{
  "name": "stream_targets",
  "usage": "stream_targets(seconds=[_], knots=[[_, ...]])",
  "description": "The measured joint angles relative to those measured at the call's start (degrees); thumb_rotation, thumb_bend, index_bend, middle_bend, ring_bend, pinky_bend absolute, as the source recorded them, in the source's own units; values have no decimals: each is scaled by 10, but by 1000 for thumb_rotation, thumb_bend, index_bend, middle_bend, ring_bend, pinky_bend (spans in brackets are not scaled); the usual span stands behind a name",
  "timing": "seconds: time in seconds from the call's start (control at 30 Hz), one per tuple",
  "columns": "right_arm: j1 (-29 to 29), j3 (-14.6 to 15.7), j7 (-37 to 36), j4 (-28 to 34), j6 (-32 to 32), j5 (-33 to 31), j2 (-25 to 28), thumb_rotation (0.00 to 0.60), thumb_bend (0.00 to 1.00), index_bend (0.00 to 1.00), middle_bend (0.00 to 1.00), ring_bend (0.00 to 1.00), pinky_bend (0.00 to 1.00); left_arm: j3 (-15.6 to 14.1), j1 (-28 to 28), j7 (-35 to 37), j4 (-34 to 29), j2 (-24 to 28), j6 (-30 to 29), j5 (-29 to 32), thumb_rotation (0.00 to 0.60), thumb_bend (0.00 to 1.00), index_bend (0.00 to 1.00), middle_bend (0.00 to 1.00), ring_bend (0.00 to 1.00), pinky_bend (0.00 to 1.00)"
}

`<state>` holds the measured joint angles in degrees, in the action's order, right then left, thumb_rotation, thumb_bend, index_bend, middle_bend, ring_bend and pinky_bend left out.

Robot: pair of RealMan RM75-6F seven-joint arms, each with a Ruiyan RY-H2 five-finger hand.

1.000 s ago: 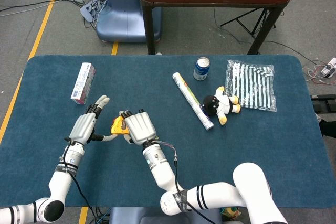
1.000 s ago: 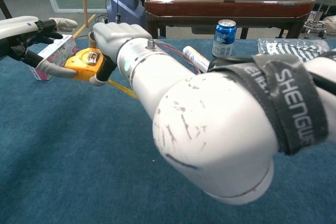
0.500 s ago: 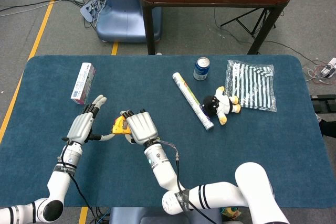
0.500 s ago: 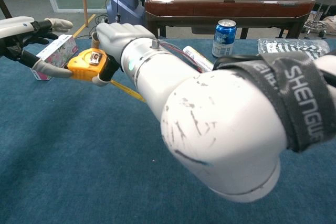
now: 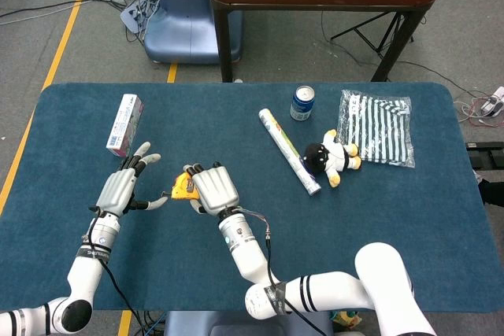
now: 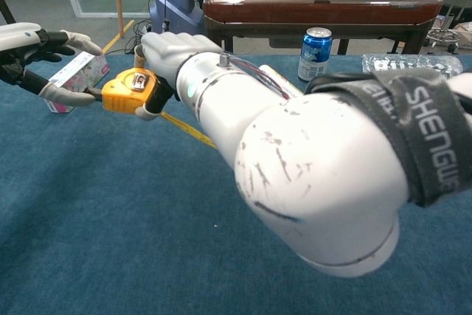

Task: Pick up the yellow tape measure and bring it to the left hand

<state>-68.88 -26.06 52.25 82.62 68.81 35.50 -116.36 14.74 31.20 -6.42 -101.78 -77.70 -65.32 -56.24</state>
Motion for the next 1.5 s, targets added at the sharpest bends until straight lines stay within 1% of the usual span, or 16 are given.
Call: stream_targets(seconds=[0.4, 0.7, 0.9, 1.13, 1.4, 1.5], knots=[[1, 0, 2, 2, -2, -4, 6, 600, 651, 649, 634, 534, 296, 2, -7, 17, 1, 15, 6, 10, 600, 253, 354, 23, 2, 0], [-2, -2, 3, 1, -2, -9, 7, 600, 650, 650, 635, 534, 291, 2, -12, 41, 0, 29, 22, 16, 600, 294, 403, 37, 3, 0], [-5, -4, 5, -4, -3, -12, 5, 600, 650, 650, 635, 534, 289, 2, -10, 48, -1, 29, 29, 12, 600, 353, 445, 46, 3, 0], [-6, -5, 6, -5, -1, -16, 6, 600, 650, 650, 634, 534, 285, 4, -9, 61, -4, 32, 42, 17, 600, 392, 480, 57, 3, 0], [-7, -5, 6, -9, -4, -20, 6, 600, 650, 650, 634, 534, 281, 2, -7, 64, -2, 34, 47, 17, 600, 476, 528, 72, 3, 0], [-7, -5, 5, -10, -5, -21, 6, 600, 650, 650, 635, 534, 281, 1, -6, 64, -1, 34, 48, 20, 600, 527, 546, 81, 3, 0]])
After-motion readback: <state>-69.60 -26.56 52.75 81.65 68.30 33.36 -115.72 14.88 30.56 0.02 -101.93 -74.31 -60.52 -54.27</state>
